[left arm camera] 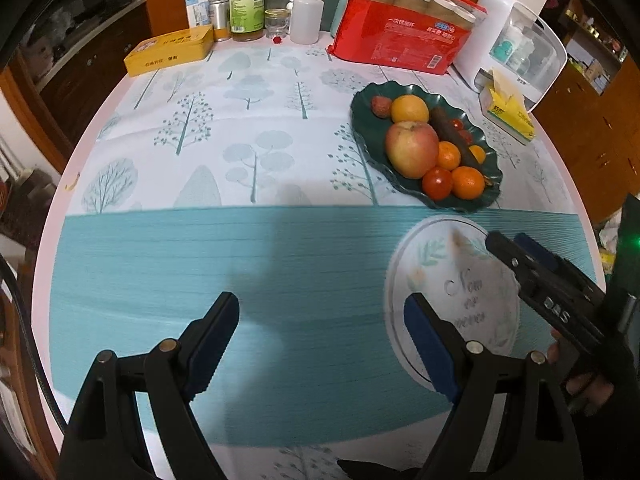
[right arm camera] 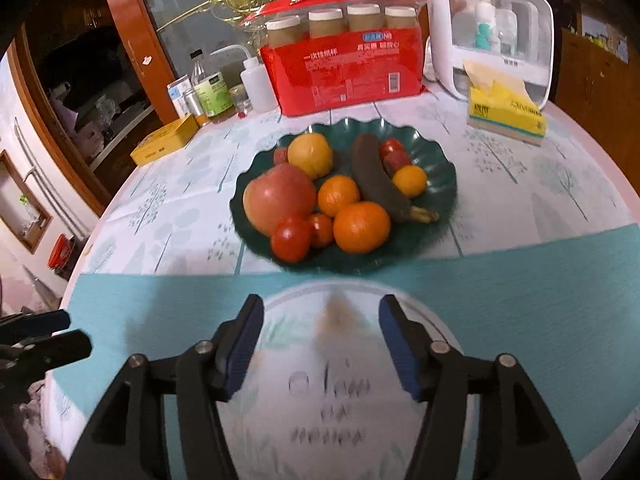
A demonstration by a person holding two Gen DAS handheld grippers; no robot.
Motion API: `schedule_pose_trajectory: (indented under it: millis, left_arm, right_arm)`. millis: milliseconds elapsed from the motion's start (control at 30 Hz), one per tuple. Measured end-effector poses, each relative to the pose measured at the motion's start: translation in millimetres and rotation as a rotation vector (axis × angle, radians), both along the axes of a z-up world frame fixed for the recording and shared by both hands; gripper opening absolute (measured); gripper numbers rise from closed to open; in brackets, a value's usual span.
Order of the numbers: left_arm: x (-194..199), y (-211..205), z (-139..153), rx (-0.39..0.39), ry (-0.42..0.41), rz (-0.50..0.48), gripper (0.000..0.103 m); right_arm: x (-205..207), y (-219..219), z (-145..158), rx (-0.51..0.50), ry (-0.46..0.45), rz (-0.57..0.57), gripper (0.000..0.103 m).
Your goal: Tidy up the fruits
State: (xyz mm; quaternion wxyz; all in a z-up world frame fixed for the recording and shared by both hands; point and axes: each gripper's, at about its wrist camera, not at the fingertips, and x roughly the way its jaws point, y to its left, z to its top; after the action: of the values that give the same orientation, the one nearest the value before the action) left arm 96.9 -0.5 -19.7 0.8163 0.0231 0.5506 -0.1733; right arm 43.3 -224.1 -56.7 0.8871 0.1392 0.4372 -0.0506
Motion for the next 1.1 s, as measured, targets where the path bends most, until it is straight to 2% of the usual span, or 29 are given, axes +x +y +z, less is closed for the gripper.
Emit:
schedule_pose_trajectory:
  millis: [267,533,633,733,867,1000,1100]
  left_arm:
    - [-56.7,-18.3,18.4,0.052,-0.015,0.066,0.084]
    - [-112.7,-41.5,44.9,0.044,-0.028,0.077,0.084]
    - [-130.4,-51.0,58.7,0.033,-0.063,0.073,0.084]
    - [-146.4,-60.2,75.3,0.031,-0.108,0.067,0.084]
    - [-159.8,-70.8,96.9,0.041,-0.156,0.062,0.085]
    - [-174.2,-76.8,118.7,0.049,-0.231,0.073,0.09]
    - [-184.6,-78.5,123.7,0.038,-0.249,0.089,0.091]
  right_arm:
    - [-62.8,-12.5,19.5,0.086,0.117,0.046,0.072]
    - [-130.2,-22.6,49.3,0.08,0.187,0.162,0.076]
    - [-148.5,-29.1,67.1,0.054,0.188,0.166,0.077]
    - [-162.8,-39.9,87.2,0.067,0.186,0.139,0.081]
    - [-175.6,-46.6,112.5,0.073,0.181,0.107,0.081]
    - [-186.9,-37.3,132.5,0.03,0.119,0.155,0.082]
    - [-191.1,-33.1,134.1,0.031,0.098,0.179,0.084]
